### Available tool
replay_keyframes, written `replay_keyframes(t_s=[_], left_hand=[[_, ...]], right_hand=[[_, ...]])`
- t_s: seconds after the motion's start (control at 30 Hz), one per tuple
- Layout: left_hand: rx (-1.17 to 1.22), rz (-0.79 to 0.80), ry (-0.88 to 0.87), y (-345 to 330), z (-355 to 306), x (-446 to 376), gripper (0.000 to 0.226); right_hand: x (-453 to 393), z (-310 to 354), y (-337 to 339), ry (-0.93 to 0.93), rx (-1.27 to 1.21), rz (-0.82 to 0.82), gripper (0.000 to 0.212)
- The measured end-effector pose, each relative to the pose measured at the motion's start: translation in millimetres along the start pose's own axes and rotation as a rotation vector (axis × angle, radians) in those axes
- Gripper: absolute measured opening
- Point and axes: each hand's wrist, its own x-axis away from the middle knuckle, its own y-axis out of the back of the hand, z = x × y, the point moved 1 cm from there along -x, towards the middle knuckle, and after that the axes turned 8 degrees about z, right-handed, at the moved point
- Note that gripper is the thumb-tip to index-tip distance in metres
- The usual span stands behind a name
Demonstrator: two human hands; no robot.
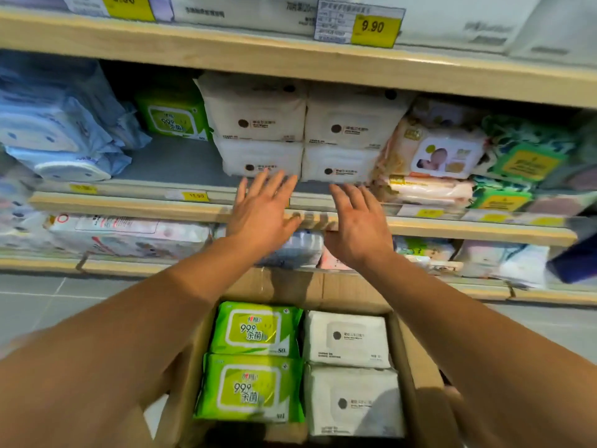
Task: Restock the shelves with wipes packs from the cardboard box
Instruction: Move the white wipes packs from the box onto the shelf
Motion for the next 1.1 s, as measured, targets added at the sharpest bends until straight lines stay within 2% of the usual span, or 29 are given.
replay_keyframes(t_s=[0.1,0.3,0.53,0.8,0.93,1.1], left_hand=[[-0.004,0.1,-0.043,-27.7,-14.7,40.9,0.076],[-0.013,0.276,-0.119,-77.6,-46.3,111.0,0.078],[0.017,0.427,-0.192,-126.3,-79.7,155.2,0.076],[-0.004,0.631,-0.237,-172.7,-103.1,175.1,0.079],[-0.038,0.67,-0.241,-195.0,-112.4,175.5,0.081],[-0.153,0.819,-0.172,-220.1,-119.2,181.7,0.108]], right_hand=[[44.5,-8.3,-25.8,0.033,0.005,0.121,0.085],[123.9,-24.4,-77.6,-0.027,-0.028,0.33,0.083],[188.8,-48.4,-123.6,-0.071,-0.06,0.535,0.085],[213.2,-65.4,-151.9,-0.081,-0.09,0.663,0.079],[216.6,-69.7,-165.0,-0.084,-0.143,0.691,0.074],[220.1,-74.7,-179.6,-0.073,-0.117,0.705,0.071]])
